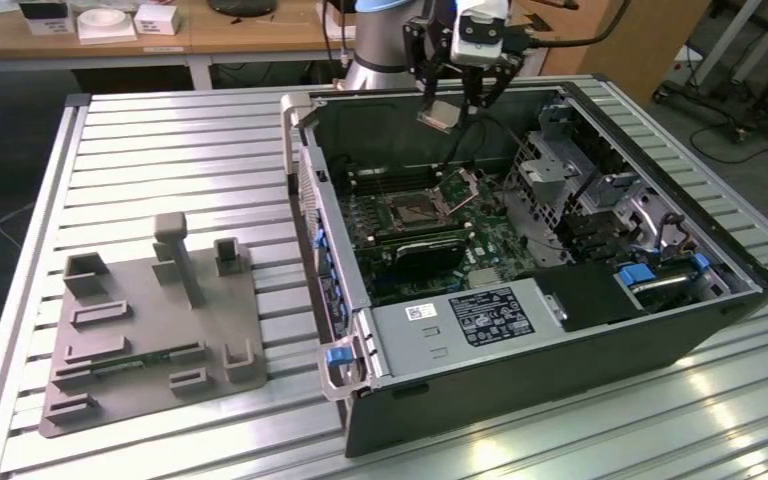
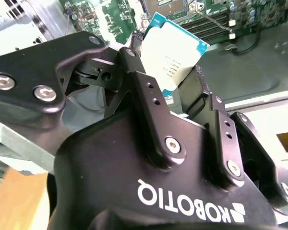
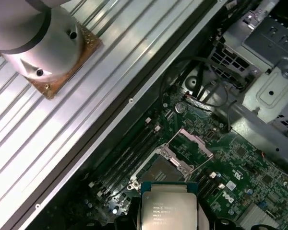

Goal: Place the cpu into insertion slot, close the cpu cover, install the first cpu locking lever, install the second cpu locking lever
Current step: 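Place the cpu into insertion slot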

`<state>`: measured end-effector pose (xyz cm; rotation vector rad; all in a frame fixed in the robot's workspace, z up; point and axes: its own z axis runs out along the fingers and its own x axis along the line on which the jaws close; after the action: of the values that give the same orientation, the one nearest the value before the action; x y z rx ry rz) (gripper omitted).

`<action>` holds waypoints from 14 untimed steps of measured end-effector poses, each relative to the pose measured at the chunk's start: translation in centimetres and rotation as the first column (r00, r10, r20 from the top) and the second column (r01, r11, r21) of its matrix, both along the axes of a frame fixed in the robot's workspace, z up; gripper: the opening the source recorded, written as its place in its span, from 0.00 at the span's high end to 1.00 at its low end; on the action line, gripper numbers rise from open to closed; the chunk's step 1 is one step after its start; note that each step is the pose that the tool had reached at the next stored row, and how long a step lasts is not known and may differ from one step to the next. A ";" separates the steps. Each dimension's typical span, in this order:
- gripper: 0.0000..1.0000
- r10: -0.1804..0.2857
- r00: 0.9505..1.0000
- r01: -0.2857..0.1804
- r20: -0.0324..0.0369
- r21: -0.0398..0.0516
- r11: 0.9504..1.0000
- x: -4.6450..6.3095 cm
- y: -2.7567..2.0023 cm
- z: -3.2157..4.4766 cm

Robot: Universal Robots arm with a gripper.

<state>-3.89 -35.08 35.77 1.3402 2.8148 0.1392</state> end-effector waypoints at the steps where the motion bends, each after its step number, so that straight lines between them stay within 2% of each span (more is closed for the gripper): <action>1: 0.46 -0.018 1.000 0.018 0.000 0.000 1.000 0.0 0.00 -0.03; 5: 0.46 -0.091 0.996 0.091 0.000 0.000 0.996 0.0 0.00 -0.16; 10: 0.46 -0.176 0.984 0.176 0.000 0.000 0.984 0.0 0.00 -0.28; 14: 0.46 -0.181 0.983 0.181 0.000 0.000 0.983 0.0 0.00 -0.29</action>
<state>-3.89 -35.08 35.49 1.5868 2.6744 0.1350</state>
